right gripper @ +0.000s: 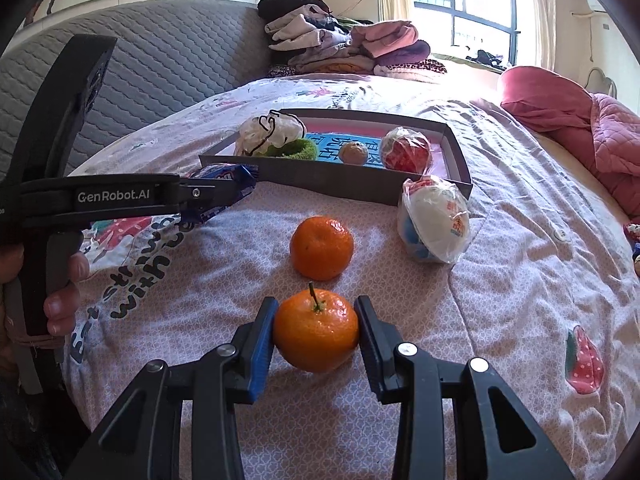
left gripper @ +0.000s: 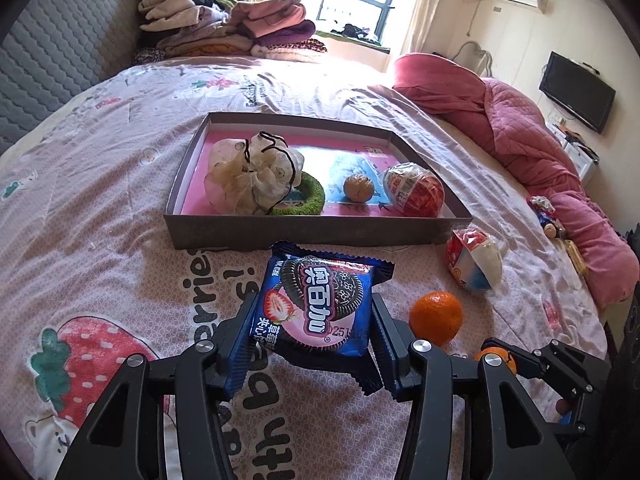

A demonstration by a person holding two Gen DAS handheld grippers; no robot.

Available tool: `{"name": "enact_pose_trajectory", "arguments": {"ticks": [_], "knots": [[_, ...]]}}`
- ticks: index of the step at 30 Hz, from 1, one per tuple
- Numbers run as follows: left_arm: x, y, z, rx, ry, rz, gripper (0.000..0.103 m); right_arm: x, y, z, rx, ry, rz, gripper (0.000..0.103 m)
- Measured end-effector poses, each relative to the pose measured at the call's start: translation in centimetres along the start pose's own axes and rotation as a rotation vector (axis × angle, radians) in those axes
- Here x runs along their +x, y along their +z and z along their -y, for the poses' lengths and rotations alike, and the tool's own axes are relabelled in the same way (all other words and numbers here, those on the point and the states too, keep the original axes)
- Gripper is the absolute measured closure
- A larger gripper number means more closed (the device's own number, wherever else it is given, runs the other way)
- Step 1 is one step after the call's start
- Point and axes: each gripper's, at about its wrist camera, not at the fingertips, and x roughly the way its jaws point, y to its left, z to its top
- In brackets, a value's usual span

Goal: Organize objects
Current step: 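Lift the cookie pack with the left tool while the right tool lifts the orange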

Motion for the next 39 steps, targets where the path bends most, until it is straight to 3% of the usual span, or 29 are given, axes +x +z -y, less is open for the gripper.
{"name": "enact_pose_trajectory", "arguments": {"ticks": [16, 28, 39], "knots": [[-3.6, 0.1, 1.0, 0.010, 0.018, 0.047, 0.049, -2.3, 2.8, -0.6, -0.031, 0.000, 0.084, 0.064], [-5.0, 1.6, 1.1, -0.004, 0.039, 0.110, 0.049, -2.6, 7.3, -0.7, -0.064, 0.001, 0.178, 0.064], [-5.1, 3.5, 0.7, -0.007, 0.071, 0.144, 0.049, -1.8, 9.4, -0.9, -0.086, -0.002, 0.202, 0.064]]}}
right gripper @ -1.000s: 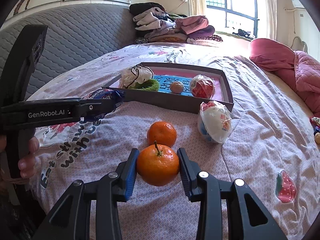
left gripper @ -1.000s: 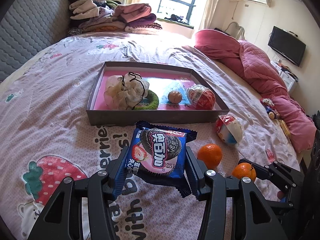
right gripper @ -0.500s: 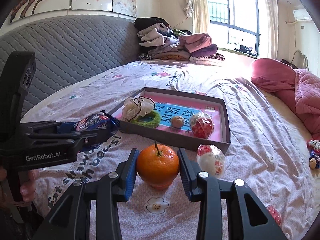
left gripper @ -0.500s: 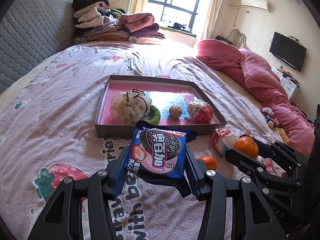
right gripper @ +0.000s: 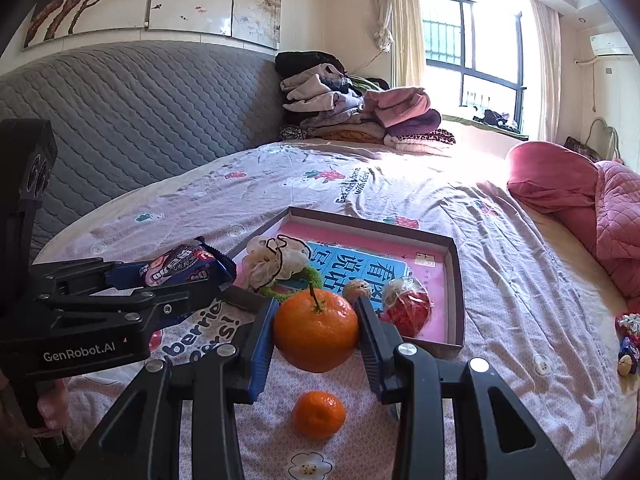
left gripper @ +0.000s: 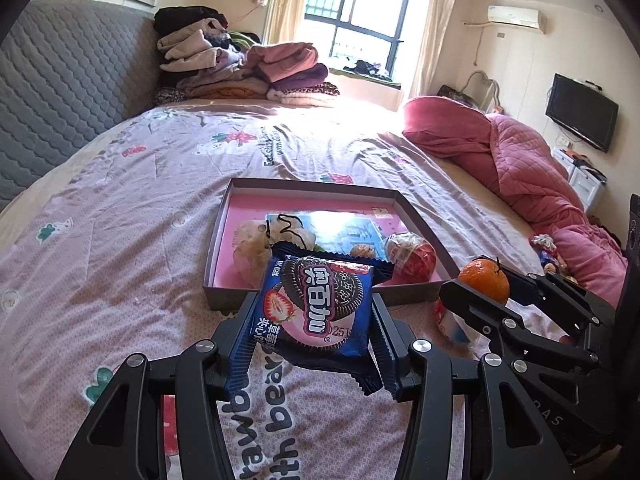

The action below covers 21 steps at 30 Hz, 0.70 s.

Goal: Organize objects

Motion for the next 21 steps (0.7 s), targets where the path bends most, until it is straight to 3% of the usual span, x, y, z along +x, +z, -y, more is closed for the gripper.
{"name": "enact_pose_trajectory", "arguments": {"ticks": [21], "knots": [[2.6, 3.0, -0.4, 0.026, 0.048, 0.014, 0.049, 3.1, 3.7, 2.1, -0.046, -0.028, 0.035, 0.064]]}}
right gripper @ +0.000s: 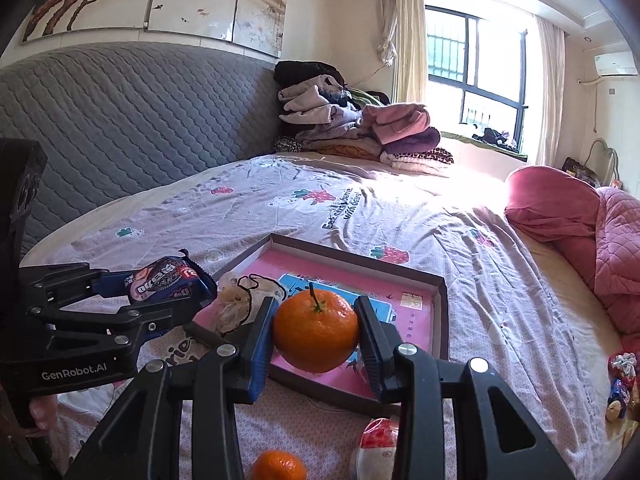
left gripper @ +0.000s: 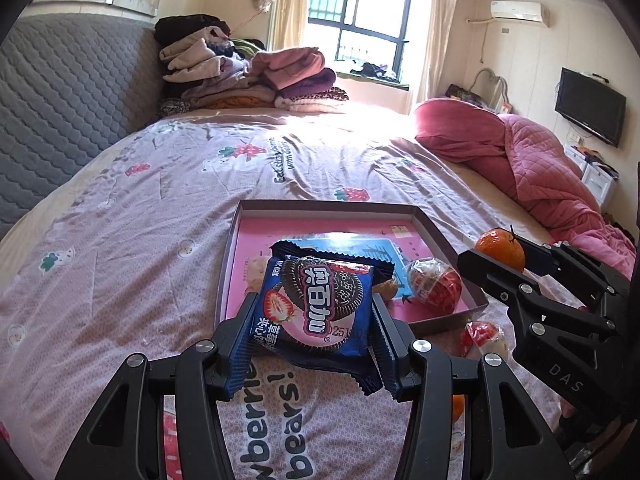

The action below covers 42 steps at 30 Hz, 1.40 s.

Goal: Organize objects

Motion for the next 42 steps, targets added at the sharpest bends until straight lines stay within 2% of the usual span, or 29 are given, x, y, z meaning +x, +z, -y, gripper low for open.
{"name": "enact_pose_trajectory", "arguments": {"ticks": [12, 20, 42], "knots": [[2.3, 1.3, -0.5, -0.002, 0.020, 0.000, 0.049, 3.0, 0.0, 0.6, -0.022, -0.010, -0.037, 0.064], [4.2, 1.0, -1.0, -0.019, 0.026, -0.027, 0.049, 5.2, -1.1, 1.3, 0.006, 0.001, -0.090, 0.064], [7.1, 0.0, -1.7, -0.015, 0.063, -0.082, 0.049, 7.8, -2.3, 1.0, 0.017, 0.006, -0.171, 0.064]]}}
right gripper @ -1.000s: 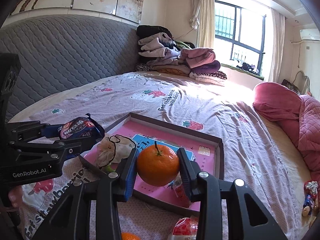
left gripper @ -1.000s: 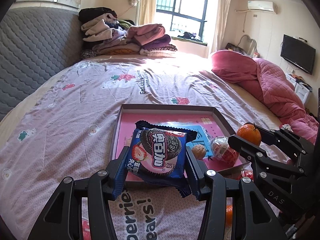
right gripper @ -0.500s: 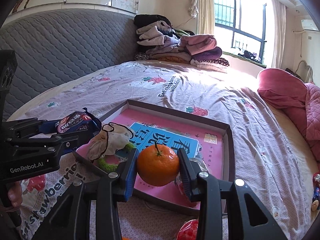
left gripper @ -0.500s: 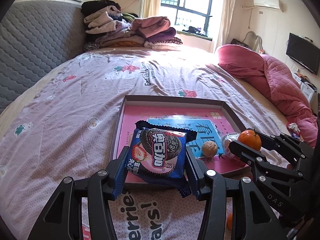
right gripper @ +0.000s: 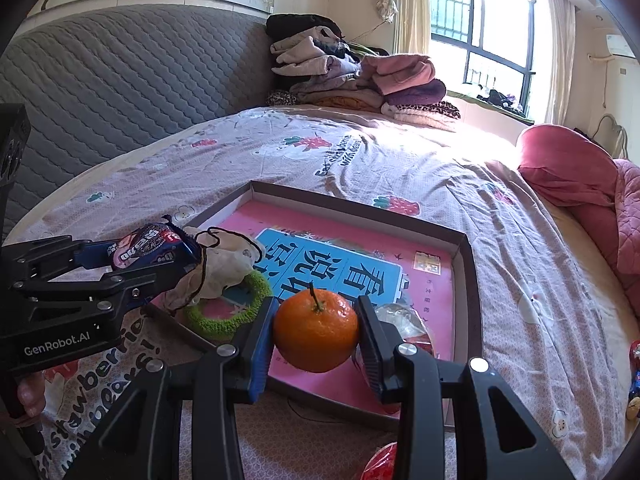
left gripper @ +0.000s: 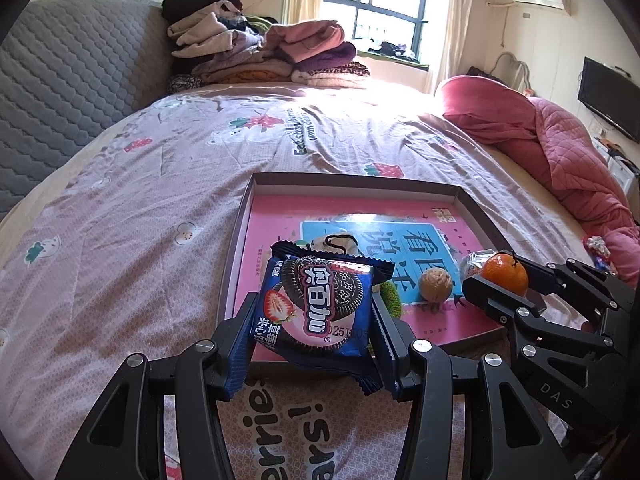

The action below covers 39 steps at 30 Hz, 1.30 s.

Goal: Organize objects

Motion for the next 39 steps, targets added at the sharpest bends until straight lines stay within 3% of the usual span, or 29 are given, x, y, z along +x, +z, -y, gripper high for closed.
{"name": "enact_pose_trajectory", "arguments": {"ticks": [29, 39], "knots": [[3.0, -0.5, 0.0, -0.003, 0.017, -0.025, 0.049, 3.1, -1.5, 0.0, 0.028, -0.039, -0.122, 0.064], [2.9, -0.7, 0.0, 0.003, 0.019, -0.023, 0.048, 3.3, -1.4, 0.3, 0.047, -0.035, -0.127, 0.064]]}}
